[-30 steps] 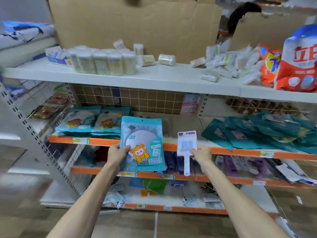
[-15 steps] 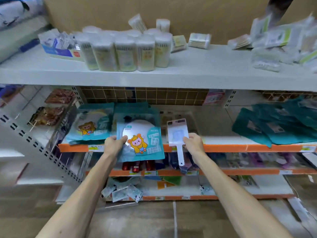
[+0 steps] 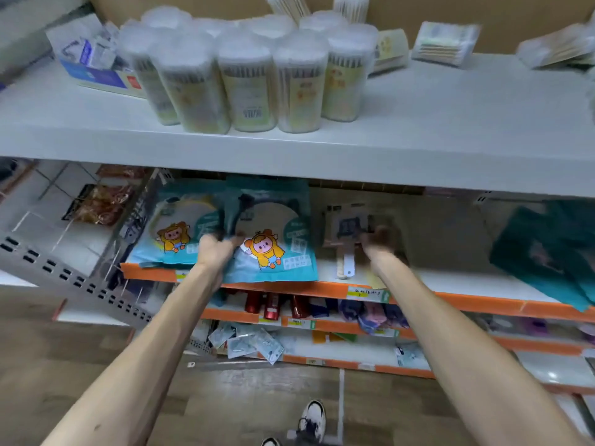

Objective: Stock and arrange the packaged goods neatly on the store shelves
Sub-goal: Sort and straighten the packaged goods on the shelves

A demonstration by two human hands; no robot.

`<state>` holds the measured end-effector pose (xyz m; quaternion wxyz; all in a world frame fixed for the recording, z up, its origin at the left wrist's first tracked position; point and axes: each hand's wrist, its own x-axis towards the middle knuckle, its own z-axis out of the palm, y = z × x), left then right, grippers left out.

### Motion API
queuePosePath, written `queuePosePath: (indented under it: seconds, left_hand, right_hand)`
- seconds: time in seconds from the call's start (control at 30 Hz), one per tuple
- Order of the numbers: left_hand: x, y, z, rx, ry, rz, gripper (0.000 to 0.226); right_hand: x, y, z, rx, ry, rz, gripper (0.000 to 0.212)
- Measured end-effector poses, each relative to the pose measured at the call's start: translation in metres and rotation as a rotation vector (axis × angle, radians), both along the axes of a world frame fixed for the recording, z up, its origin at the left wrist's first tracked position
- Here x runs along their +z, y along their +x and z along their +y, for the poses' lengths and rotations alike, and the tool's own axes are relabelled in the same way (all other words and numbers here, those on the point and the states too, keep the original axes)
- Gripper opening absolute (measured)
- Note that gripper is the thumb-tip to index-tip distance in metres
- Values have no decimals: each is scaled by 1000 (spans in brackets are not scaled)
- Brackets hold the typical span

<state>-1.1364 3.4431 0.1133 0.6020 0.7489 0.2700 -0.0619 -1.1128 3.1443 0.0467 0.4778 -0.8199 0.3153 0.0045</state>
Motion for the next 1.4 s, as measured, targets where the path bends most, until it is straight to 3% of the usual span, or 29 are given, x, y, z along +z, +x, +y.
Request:
queuePosePath:
  seconds: [0.1, 0.27, 0.47, 0.6, 0.7, 0.8, 1.03, 1.27, 1.4]
  left_hand:
    - [2, 6, -1, 23, 9, -55, 20]
    - [6, 12, 5, 37, 27, -48, 17]
    - [4, 16, 2, 46, -39, -46, 10]
    - [1, 15, -2, 36, -34, -45, 10]
    - [1, 12, -2, 40, -33, -50, 11]
    - [4, 10, 4, 38, -10, -65, 13]
    - [8, 19, 37, 33, -35, -75, 10]
    - [9, 47, 104, 66, -61, -88, 28]
    - [7, 53, 138, 26, -16, -77, 24]
  right_hand:
    - [-18, 21, -1, 53, -69, 35, 21]
    - [10, 11, 14, 162, -325, 92, 21]
    - [1, 2, 11, 339, -351, 200, 28]
    - [-13, 10, 9, 306, -399, 179, 21]
    - [-22, 14, 6, 309, -434, 168, 35]
    - [-23, 16, 5, 246, -488, 158, 24]
    - [31, 1, 33, 191, -643, 148, 32]
    - [49, -7, 51, 138, -680, 124, 32]
    - [48, -11, 79, 198, -614, 172, 56]
